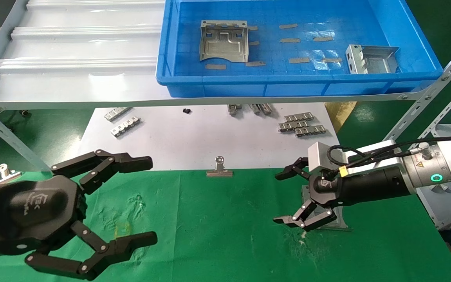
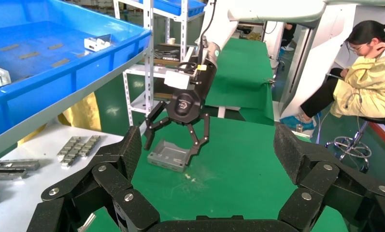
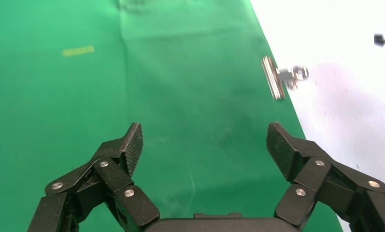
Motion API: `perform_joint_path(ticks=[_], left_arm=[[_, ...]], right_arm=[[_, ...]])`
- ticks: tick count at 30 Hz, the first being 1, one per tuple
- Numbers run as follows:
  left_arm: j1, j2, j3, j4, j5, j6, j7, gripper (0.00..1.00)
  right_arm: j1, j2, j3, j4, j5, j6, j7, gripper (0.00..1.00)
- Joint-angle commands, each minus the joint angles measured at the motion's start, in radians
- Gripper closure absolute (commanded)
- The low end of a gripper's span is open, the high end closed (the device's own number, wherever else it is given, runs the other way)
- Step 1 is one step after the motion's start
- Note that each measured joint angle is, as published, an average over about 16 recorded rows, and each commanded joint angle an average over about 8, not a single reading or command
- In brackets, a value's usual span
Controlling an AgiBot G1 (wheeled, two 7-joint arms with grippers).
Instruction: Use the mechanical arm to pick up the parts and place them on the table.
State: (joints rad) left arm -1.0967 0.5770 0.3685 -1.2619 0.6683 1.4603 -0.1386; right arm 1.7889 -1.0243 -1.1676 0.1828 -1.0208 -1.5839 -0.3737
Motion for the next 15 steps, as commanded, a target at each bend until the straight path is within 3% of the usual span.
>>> perform_joint_path(ticks=[1, 15], left_arm=[[0.0, 0.0, 0.0, 0.0, 0.0, 0.0, 0.0, 0.0], [0.0, 0.0, 0.0, 0.0, 0.0, 0.0, 0.0, 0.0]], right_arm=[[-0.026, 0.015, 0.032, 0.04, 0.011, 0.003, 0.02, 0.0], [-0.217, 0.126, 0.27, 0.335, 0.088, 0.027, 0.171, 0.0]])
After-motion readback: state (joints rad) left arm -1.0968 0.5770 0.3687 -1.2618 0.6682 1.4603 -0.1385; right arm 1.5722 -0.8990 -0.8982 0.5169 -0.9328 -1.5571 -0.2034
